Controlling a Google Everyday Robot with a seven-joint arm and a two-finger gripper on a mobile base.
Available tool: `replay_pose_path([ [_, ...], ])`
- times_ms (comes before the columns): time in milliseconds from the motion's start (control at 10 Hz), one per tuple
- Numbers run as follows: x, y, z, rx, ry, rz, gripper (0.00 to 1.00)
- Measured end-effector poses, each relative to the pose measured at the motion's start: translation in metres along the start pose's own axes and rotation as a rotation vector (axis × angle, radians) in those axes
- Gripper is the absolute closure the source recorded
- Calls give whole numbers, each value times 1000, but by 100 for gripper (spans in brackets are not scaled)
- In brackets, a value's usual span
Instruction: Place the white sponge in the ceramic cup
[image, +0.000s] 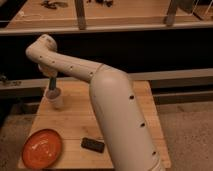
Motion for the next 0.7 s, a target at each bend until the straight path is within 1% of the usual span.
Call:
replay_pose_path([
  [100, 0, 0, 0, 2, 2, 1, 73],
  [400, 1, -1, 1, 5, 7, 6, 68],
  [700, 1, -2, 2, 9, 11, 8, 68],
])
